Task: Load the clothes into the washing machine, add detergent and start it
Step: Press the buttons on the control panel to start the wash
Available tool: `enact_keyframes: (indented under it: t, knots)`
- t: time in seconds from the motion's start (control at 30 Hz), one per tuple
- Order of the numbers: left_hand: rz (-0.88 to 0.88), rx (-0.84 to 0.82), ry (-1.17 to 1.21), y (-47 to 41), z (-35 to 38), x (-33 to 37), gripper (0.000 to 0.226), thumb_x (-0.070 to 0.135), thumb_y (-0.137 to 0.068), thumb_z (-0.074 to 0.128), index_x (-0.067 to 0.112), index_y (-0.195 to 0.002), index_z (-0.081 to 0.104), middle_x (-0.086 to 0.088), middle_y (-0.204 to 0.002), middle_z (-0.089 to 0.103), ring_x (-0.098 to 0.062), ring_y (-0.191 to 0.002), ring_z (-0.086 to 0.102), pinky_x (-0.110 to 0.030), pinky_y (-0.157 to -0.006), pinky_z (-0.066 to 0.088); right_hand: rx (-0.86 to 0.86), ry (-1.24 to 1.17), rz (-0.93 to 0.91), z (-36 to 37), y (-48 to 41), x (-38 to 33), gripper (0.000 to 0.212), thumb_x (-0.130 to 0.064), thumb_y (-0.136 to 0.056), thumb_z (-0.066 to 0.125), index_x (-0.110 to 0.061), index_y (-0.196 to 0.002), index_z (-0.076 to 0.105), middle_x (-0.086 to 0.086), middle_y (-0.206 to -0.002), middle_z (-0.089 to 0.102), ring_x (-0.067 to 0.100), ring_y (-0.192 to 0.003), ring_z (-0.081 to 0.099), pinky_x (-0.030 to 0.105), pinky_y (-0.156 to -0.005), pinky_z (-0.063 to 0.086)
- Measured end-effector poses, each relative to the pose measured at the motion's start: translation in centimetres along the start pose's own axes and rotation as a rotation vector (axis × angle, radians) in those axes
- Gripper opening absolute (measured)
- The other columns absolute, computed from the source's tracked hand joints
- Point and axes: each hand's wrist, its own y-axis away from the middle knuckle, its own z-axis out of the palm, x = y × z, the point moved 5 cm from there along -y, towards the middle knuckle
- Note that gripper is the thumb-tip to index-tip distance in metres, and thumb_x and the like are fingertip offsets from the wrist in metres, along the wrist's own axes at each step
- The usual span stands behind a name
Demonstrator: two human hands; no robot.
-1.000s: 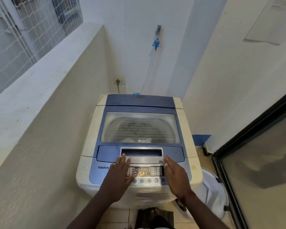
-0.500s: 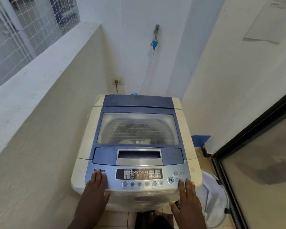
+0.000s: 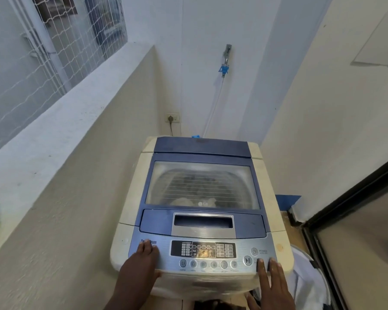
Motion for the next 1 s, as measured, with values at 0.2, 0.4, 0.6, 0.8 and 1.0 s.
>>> enact_keyframes:
  t: [0.2,0.4,0.6,0.8,1.0]
  knots:
    - [-0.002,-0.010,-0.050,-0.5,-0.3,-0.1,0.065,0.045,-0.086,0.062,0.019,-0.138,0.033,-0.006,-0.154,0.022,-0.018,-0.133,0.041,-0.029,-0.089,0.048,-0.099,0.037,0.054,0.4,-0.2,0.5,0.084,-0.076,-0.083,0.014,-0.013,-0.131,0.043,0.025,-0.125,0.055,0.042,-0.115,0.043,0.043,-0.100,0.042]
    - [-0.022,0.014,-0.012,-0.3,-0.7,-0.3,0.058,0.044,-0.081,0.068,0.021,-0.128,0.042,-0.002,-0.146,0.033,-0.017,-0.114,0.057,-0.029,-0.079,0.049,-0.320,-0.052,0.155,-0.2,-0.5,-0.2,0.111,-0.054,-0.039,0.083,-0.017,-0.135,0.042,0.022,-0.124,0.062,0.039,-0.114,0.052,0.047,-0.064,0.060]
    - [0.006,0.044,-0.014,0.1,-0.8,0.0,0.048,0.042,-0.080,0.069,0.022,-0.119,0.049,0.001,-0.132,0.045,-0.014,-0.102,0.059,-0.024,-0.069,0.045,-0.236,-0.032,0.154,-1.9,-0.6,-1.0,0.092,-0.050,-0.072,0.070,-0.023,-0.150,0.029,0.014,-0.146,0.041,0.032,-0.132,0.042,0.045,-0.092,0.051]
    - [0.000,0.025,-0.007,0.0,-0.7,0.0,0.053,0.043,-0.079,0.070,0.023,-0.124,0.049,0.000,-0.138,0.045,-0.014,-0.110,0.058,-0.025,-0.078,0.051,-0.288,0.013,0.151,-0.9,-0.7,-0.9,0.095,-0.066,-0.075,0.053,-0.032,-0.154,0.012,0.016,-0.161,0.013,0.037,-0.148,0.013,0.048,-0.106,0.039]
    - [0.005,0.022,-0.015,-0.1,-0.8,-0.1,0.049,0.041,-0.081,0.068,0.023,-0.122,0.048,0.001,-0.138,0.044,-0.015,-0.114,0.055,-0.025,-0.077,0.049,-0.327,0.016,0.109,-0.4,-0.8,-0.6,0.101,-0.080,-0.071,0.044,-0.039,-0.153,0.001,0.017,-0.162,0.000,0.038,-0.149,0.002,0.047,-0.105,0.042]
